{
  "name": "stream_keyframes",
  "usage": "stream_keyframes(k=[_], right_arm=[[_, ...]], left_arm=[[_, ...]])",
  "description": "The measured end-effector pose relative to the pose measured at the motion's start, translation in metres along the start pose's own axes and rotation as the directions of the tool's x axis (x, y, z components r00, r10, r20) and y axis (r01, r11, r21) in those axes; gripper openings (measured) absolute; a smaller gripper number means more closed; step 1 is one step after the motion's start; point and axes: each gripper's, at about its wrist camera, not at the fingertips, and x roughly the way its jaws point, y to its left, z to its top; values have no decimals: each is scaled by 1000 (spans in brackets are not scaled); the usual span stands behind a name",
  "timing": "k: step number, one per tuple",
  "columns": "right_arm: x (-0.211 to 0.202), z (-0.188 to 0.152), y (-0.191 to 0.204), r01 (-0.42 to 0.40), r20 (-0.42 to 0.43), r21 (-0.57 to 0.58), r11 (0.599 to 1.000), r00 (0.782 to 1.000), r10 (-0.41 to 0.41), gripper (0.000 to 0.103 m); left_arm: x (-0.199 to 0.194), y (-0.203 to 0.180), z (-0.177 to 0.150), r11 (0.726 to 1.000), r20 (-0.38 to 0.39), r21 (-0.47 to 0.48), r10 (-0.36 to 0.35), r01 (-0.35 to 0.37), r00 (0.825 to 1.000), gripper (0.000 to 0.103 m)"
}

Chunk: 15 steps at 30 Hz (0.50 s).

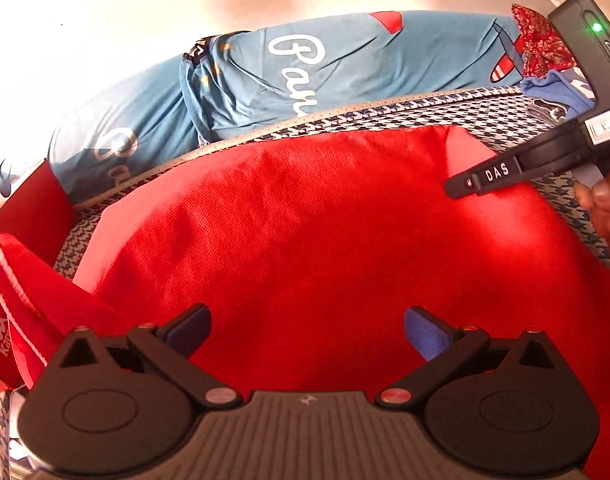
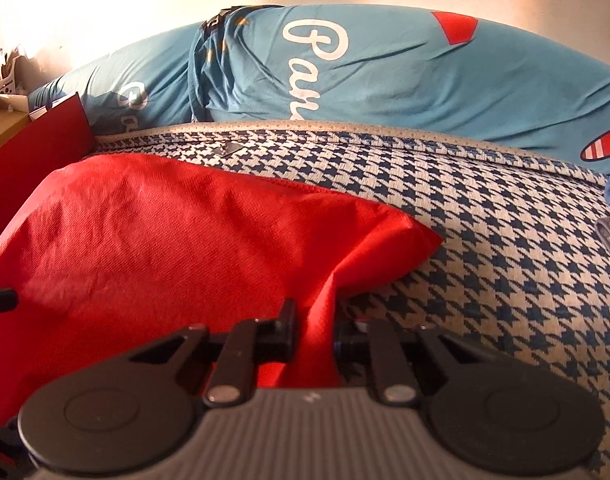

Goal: Fold shopping bag

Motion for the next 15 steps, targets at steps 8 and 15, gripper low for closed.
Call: stream_keyframes(k=[8, 15], right_arm=[[-5, 6, -13, 98, 32, 5, 995, 995, -99, 14], [-6, 6, -20, 119, 30, 50, 992, 992, -121, 29]], left_arm=[[7, -3, -4, 1000, -55, 8, -30, 30, 998, 103], [12, 3, -6, 996, -89, -59, -68, 63, 994, 103]])
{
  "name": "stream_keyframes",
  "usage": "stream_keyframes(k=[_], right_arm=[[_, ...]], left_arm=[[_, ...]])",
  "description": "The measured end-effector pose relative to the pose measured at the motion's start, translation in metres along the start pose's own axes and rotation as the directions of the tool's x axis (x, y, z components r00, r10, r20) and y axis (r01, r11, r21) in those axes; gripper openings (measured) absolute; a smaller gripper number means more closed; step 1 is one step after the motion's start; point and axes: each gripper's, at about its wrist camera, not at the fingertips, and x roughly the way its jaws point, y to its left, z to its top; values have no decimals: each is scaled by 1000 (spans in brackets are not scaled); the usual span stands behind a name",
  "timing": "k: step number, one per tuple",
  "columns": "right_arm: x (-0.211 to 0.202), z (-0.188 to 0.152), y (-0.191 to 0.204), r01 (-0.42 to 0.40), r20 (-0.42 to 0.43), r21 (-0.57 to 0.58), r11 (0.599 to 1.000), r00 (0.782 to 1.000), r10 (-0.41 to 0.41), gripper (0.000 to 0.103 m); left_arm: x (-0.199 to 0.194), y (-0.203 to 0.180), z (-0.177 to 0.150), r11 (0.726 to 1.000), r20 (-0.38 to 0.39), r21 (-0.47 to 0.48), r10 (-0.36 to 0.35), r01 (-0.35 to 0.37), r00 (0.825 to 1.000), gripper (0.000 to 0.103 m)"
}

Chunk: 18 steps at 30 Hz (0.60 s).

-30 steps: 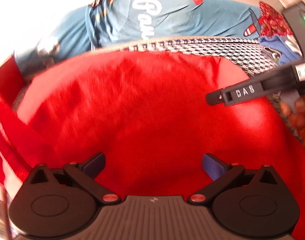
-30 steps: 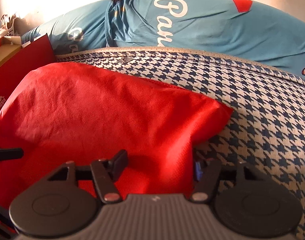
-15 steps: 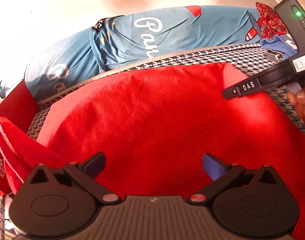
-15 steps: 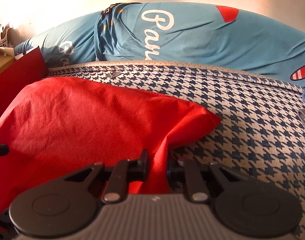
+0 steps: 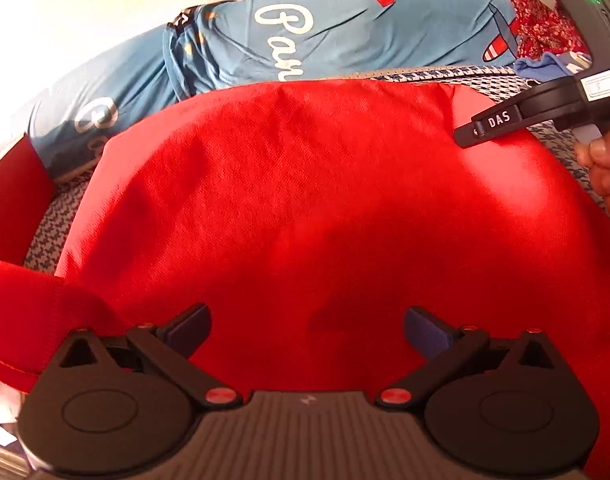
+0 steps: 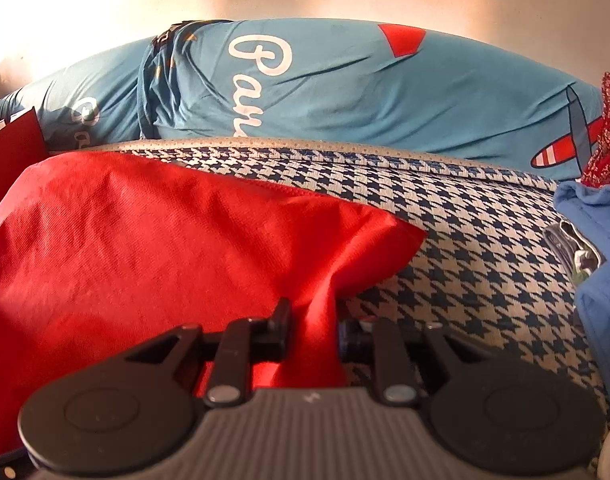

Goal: Fold shopping bag

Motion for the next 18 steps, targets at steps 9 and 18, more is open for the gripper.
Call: stream_keyframes(k=[9, 18], right_arm=[[-24, 11, -4, 63, 145, 5, 998, 987, -63, 44], [-44, 15, 10, 25, 205, -63, 998, 979, -12, 45]], left_arm=[[-1, 0, -2, 999, -12, -34, -19, 19, 1000, 103], [-5, -2, 3, 999, -10, -34, -18, 18, 1000, 103]])
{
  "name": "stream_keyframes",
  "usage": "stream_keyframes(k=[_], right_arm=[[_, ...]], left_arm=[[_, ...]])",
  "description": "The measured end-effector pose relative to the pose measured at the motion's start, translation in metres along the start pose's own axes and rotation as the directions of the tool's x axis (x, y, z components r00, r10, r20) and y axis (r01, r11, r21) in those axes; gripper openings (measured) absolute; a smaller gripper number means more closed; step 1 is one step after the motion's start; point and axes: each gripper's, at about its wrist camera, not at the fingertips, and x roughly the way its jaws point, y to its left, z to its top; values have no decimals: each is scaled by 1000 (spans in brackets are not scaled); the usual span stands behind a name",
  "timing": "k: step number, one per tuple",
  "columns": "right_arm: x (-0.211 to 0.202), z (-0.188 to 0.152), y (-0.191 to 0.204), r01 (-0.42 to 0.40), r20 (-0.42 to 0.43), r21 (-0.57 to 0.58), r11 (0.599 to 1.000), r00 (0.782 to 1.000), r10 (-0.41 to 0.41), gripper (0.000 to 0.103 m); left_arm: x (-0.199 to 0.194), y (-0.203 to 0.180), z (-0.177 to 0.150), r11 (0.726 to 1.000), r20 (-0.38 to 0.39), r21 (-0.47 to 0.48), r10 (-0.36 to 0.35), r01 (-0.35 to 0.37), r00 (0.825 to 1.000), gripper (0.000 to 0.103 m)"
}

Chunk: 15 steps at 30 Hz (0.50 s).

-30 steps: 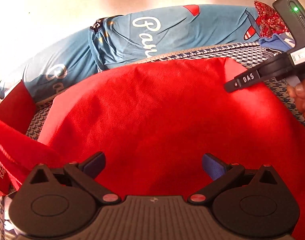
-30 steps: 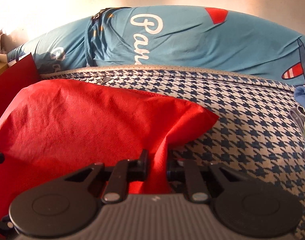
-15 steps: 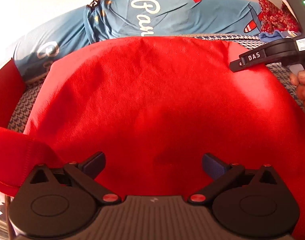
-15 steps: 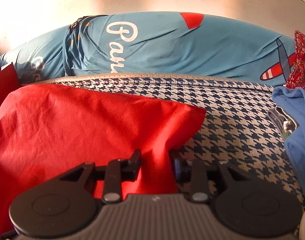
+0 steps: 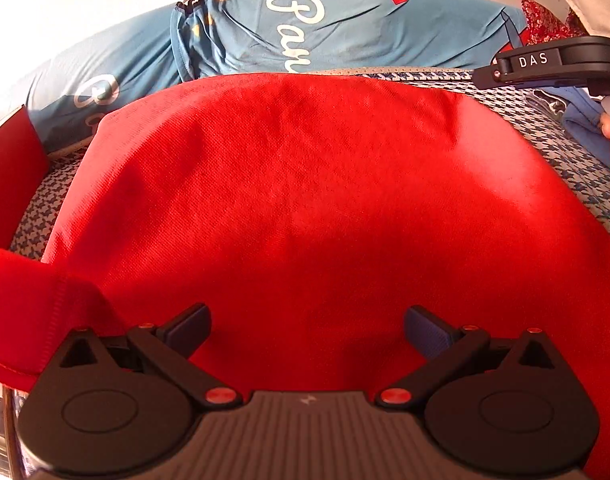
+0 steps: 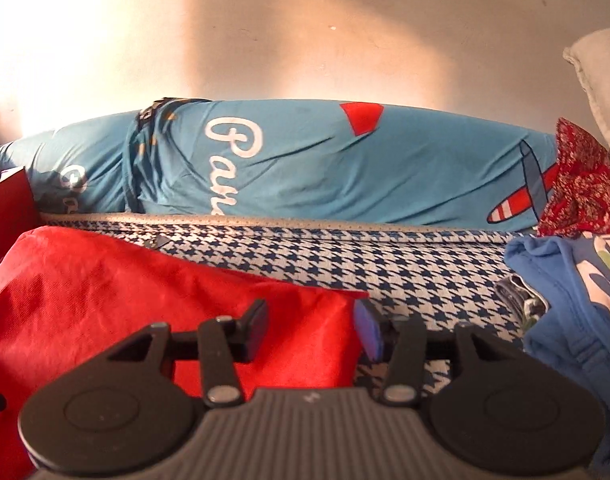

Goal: Fold shopping bag

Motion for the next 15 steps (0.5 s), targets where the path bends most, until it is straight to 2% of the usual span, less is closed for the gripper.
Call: stream_keyframes(k=[2, 4, 6, 12, 15], right_arm=[[-3, 0, 11, -70, -7, -22, 997, 998, 70, 45], [1, -3, 21, -139, -52, -6, 990, 989, 138, 45], [7, -8, 29, -173, -103, 4, 985, 980, 172, 44], [20, -22, 48, -212, -197, 14, 977, 958, 210, 44], [26, -29, 53, -202, -224, 8, 979, 954, 199, 45]], left_arm=[[0, 0, 1, 1000, 0, -2, -1, 1, 1000, 103], [0, 1, 2, 1000, 0, -4, -2, 2, 1000, 103], [1, 2, 3, 1000, -1, -5, -4, 4, 1000, 103], [2, 5, 6, 1000, -2, -6, -6, 6, 1000, 103], [1, 5, 6, 1000, -4, -7, -7, 7, 1000, 103]])
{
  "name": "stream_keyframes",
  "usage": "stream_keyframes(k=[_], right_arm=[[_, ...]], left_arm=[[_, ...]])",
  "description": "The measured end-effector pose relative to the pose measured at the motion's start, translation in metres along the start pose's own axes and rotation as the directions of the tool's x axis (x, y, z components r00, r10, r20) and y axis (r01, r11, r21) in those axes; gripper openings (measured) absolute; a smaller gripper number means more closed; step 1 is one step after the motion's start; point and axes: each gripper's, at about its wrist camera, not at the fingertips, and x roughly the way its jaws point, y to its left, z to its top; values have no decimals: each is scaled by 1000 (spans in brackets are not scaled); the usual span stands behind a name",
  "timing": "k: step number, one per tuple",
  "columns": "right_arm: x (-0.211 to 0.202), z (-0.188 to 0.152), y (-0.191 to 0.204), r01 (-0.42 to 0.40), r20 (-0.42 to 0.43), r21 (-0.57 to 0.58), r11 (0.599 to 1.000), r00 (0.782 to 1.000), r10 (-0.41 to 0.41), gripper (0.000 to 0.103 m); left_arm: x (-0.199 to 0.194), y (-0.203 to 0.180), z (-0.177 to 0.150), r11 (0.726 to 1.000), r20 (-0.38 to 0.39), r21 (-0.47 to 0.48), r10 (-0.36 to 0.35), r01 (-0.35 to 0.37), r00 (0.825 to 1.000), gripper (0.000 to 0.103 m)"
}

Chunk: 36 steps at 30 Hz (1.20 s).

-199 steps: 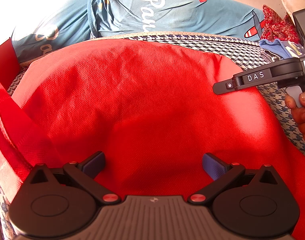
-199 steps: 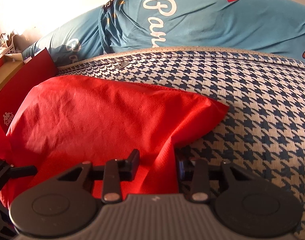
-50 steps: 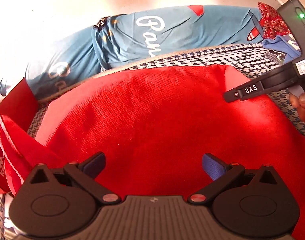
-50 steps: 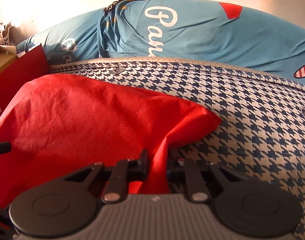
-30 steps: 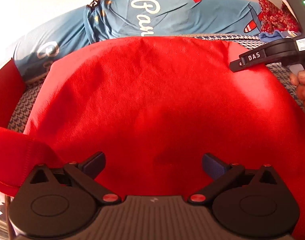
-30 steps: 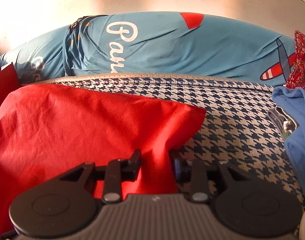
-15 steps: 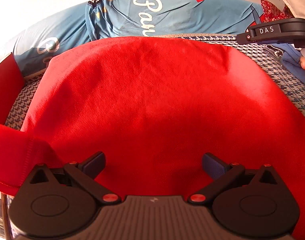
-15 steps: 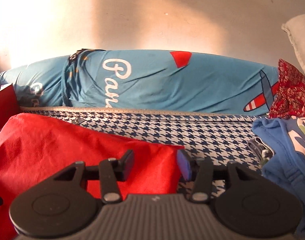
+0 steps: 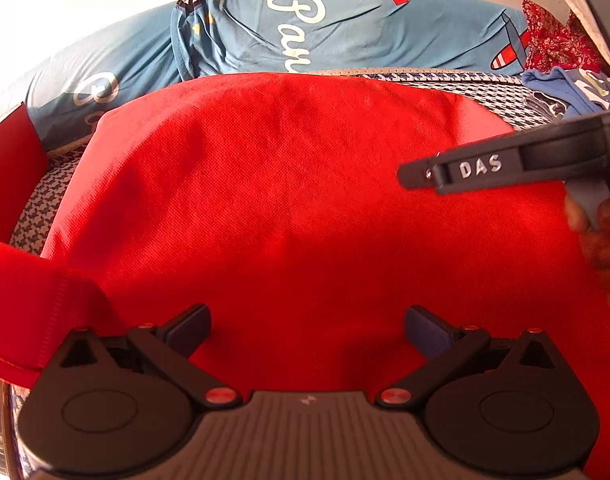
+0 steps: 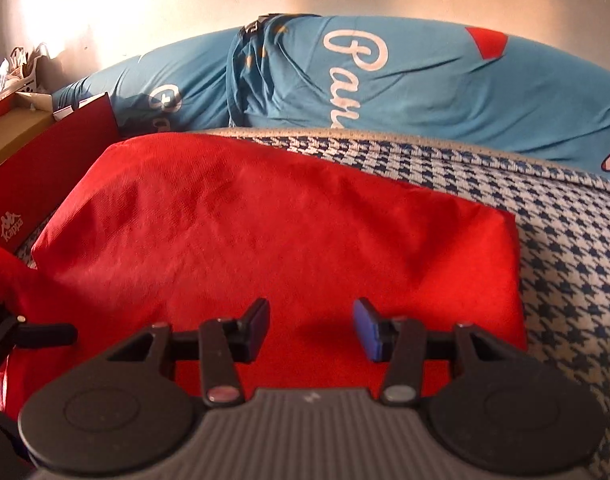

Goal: Fold shopping bag

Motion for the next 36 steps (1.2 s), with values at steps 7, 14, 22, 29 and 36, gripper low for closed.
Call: stream_keyframes(k=[7, 14, 22, 29, 36], right_arm=[[7, -3, 4, -2, -19, -32, 999, 1000, 1, 52], [8, -6, 9, -11, -20, -67, 998, 1000, 10, 63], [10, -7, 10, -18, -25, -81, 997, 1000, 16, 74], [12, -9, 10, -20, -22, -86, 996, 1000, 18, 78], [13, -10, 11, -23, -23, -91, 996, 1000, 21, 81]], left_arm=[[-3, 0, 5, 1000, 10, 17, 10, -10, 1000, 103], [-8, 5, 11, 997, 72, 43, 67, -70, 995, 103], [-11, 13, 13, 992, 114, 54, 104, -110, 988, 103], [-23, 27, 24, 989, 152, 35, 133, -140, 979, 103], [-36, 55, 31, 977, 170, 12, 209, -214, 963, 103]])
